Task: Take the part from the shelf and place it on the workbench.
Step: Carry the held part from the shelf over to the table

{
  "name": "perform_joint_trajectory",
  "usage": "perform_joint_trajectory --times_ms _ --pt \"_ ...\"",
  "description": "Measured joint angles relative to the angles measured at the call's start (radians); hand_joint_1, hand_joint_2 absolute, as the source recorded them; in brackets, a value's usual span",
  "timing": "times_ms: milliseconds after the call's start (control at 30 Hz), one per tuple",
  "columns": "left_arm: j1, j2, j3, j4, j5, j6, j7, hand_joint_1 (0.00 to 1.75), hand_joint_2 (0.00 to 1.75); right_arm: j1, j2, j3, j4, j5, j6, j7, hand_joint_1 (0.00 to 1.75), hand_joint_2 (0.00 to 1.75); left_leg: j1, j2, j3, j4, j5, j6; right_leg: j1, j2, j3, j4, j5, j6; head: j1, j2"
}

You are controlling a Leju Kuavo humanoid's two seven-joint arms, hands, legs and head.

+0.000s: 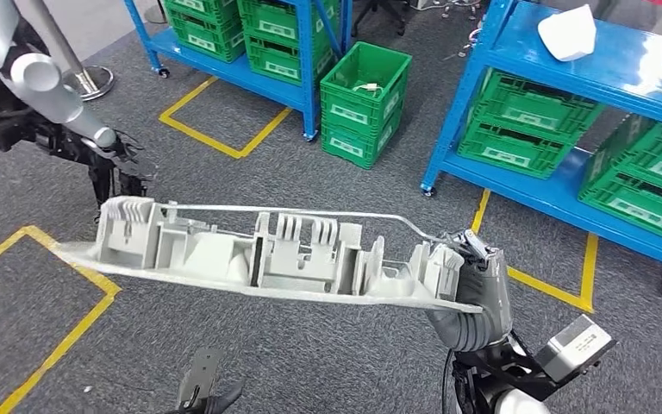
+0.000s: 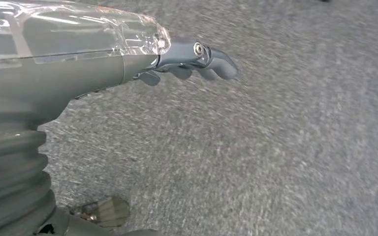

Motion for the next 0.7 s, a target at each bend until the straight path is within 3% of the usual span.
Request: perform_joint_trajectory --times_ms 67,100,167,200,233,300,367,433,467,500,567,633,700 --pt "-0.002 0.001 0.001 0.001 0.004 -0.002 -0.001 0.0 1.75 0.001 0.0 0.004 0.002 0.0 0.002 0.001 1.75 1.75 0.002 -0.031 0.0 -0.004 0.006 0.017 -0.004 0.043 -0.015 0.047 -0.04 0.004 0.009 0.0" --pt "-0.002 0.002 0.001 0.002 0.006 -0.004 -0.001 0.0 1.75 0.002 -0.001 0.006 0.003 0.0 0.003 0.001 1.75 1.75 0.001 -0.046 0.0 -0.004 0.008 0.024 -0.003 0.075 -0.038 0.103 -0.076 0.003 0.015 0.0" --pt "-0.003 0.001 0.001 0.002 0.017 -0.014 -0.007 0.0 1.75 0.005 -0.003 0.01 0.005 0.002 0.008 0.002 1.75 1.75 -0.006 -0.078 0.0 -0.004 0.01 0.034 0.003 0.105 -0.1 0.244 -0.139 -0.005 0.023 0.0" --pt "-0.002 0.001 0.002 0.003 0.027 -0.023 -0.012 0.0 1.75 0.006 -0.004 0.012 0.007 0.006 0.014 0.004 1.75 1.75 -0.011 -0.096 0.0 -0.004 0.011 0.037 0.007 0.109 -0.122 0.288 -0.149 -0.01 0.025 0.0" --pt "-0.001 0.002 0.003 0.003 0.04 -0.033 -0.017 0.0 1.75 0.007 -0.004 0.013 0.01 0.011 0.022 0.007 1.75 1.75 -0.015 -0.114 0.001 -0.004 0.012 0.039 0.011 0.111 -0.127 0.295 -0.137 -0.016 0.027 0.0" --pt "-0.001 0.004 0.007 0.005 0.069 -0.055 -0.026 0.0 1.75 0.008 -0.006 0.017 0.012 0.022 0.041 0.012 1.75 1.75 -0.021 -0.148 0.004 -0.003 0.014 0.041 0.018 0.127 -0.09 0.199 -0.065 -0.033 0.029 0.0" --pt "-0.001 0.005 0.012 0.006 0.091 -0.074 -0.032 0.0 1.75 0.009 -0.007 0.019 0.013 0.032 0.062 0.015 1.75 1.75 -0.025 -0.173 0.003 0.0 0.016 0.038 0.02 0.17 -0.04 0.076 -0.011 -0.048 0.031 0.0" --pt "-0.001 0.005 0.016 0.008 0.103 -0.082 -0.035 0.0 1.75 0.01 -0.009 0.023 0.012 0.039 0.082 0.018 1.75 1.75 -0.022 -0.192 -0.005 0.001 0.02 0.029 0.021 0.193 -0.02 0.028 -0.005 -0.053 0.032 0.0" --pt "-0.001 0.006 0.017 0.008 0.107 -0.084 -0.036 0.0 1.75 0.011 -0.009 0.025 0.012 0.041 0.09 0.02 1.75 1.75 -0.021 -0.203 -0.01 0.0 0.024 0.023 0.021 0.186 -0.016 0.019 -0.003 -0.053 0.033 0.0" --pt "0.001 0.007 0.018 0.009 0.11 -0.084 -0.036 0.0 1.75 0.011 -0.01 0.028 0.012 0.042 0.097 0.021 1.75 1.75 -0.021 -0.2 -0.012 0.0 0.024 0.018 0.02 0.175 -0.014 0.015 0.001 -0.055 0.035 0.0" --pt "0.002 0.01 0.018 0.01 0.113 -0.084 -0.036 0.0 1.75 0.013 -0.01 0.031 0.012 0.042 0.107 0.023 1.75 1.75 -0.025 -0.143 -0.029 0.029 -0.001 0.005 0.014 0.152 -0.009 0.001 0.01 -0.063 0.033 0.0" --pt "0.0 0.01 0.018 0.011 0.113 -0.085 -0.036 0.0 1.75 0.016 -0.011 0.033 0.012 0.04 0.114 0.024 1.75 1.75 -0.018 -0.079 -0.08 0.134 -0.066 -0.011 0.012 0.125 -0.008 -0.006 0.014 -0.066 0.027 0.0" --pt "0.001 0.01 0.018 0.012 0.113 -0.087 -0.036 0.0 1.75 0.018 -0.013 0.034 0.013 0.039 0.119 0.027 1.75 1.75 -0.002 -0.074 -0.135 0.248 -0.113 -0.027 0.01 0.095 -0.008 -0.006 0.013 -0.064 0.023 0.0"
